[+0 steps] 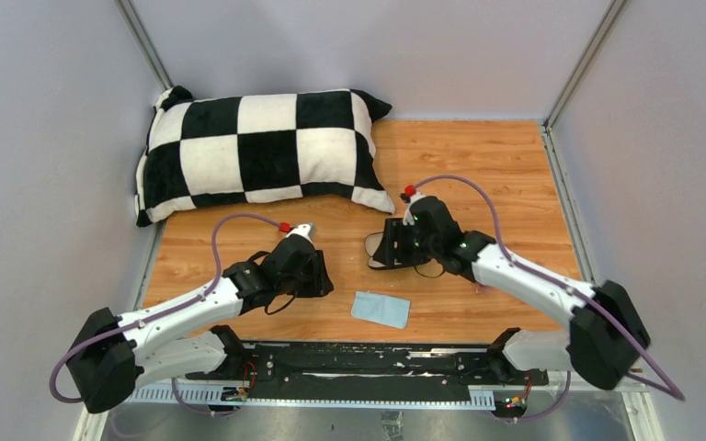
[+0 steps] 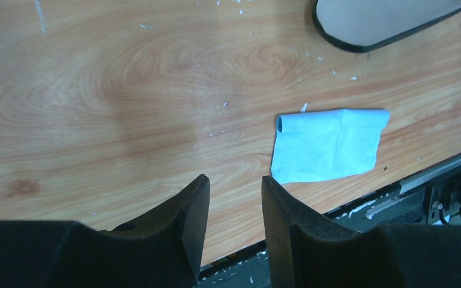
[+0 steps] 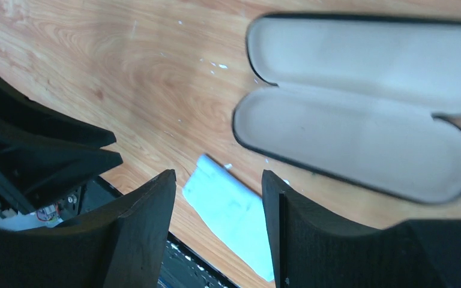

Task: Organize the sunglasses
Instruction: Adjust the sunglasses case at the center of the board, then pick up the glasses cleaning cloth from the center of the board.

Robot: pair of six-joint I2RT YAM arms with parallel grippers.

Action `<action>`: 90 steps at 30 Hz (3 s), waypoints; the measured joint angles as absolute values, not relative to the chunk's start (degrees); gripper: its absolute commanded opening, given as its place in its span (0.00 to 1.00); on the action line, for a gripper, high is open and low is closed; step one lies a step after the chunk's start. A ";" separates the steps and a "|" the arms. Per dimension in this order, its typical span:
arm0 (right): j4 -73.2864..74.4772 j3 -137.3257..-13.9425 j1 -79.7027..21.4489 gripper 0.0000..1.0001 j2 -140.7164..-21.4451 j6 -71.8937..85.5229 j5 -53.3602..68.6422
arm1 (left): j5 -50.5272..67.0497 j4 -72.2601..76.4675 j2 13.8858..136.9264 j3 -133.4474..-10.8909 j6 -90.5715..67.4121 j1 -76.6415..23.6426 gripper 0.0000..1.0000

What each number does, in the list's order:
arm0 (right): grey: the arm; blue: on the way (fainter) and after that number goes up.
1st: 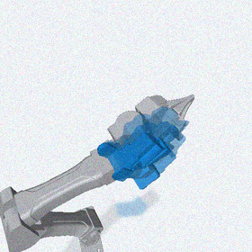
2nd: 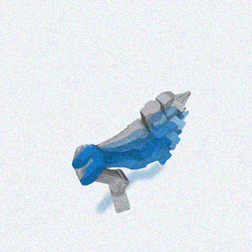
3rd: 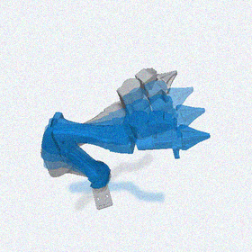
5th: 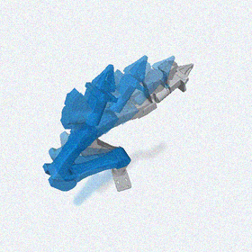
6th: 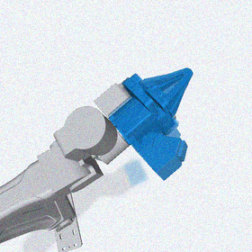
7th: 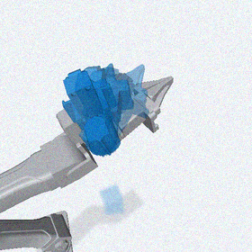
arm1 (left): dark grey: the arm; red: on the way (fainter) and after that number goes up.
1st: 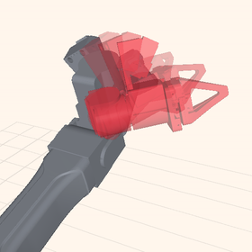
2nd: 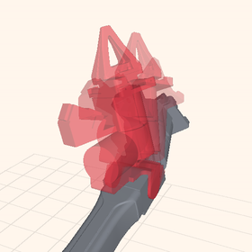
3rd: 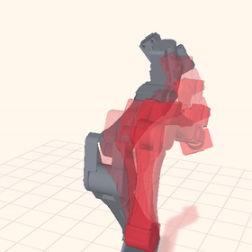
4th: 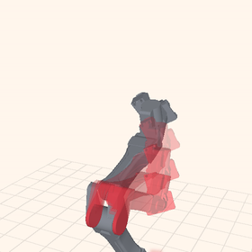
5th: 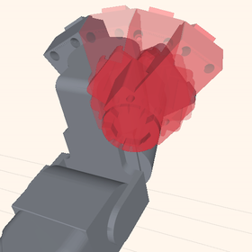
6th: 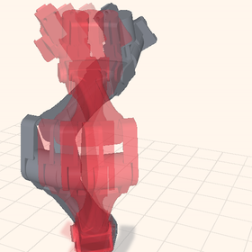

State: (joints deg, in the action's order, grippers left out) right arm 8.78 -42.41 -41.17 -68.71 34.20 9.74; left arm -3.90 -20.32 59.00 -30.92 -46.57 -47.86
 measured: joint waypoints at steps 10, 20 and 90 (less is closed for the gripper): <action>15.90 -20.18 -41.23 0.46 -50.70 43.51 5.96 | -1.76 -15.49 69.45 -30.87 -46.87 -51.53 0.39; 9.52 -17.21 -47.40 0.40 -52.05 53.19 4.19 | 0.73 -12.71 73.60 -32.21 -46.72 -51.55 0.43; 13.39 -23.49 -55.99 0.00 -56.97 55.70 -9.93 | 4.69 -4.23 79.42 -37.43 -49.04 -54.37 0.00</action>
State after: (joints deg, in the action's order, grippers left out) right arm 13.39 -23.49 -55.99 -56.97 55.70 -9.93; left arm 4.69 -4.23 79.42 -37.43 -49.04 -54.37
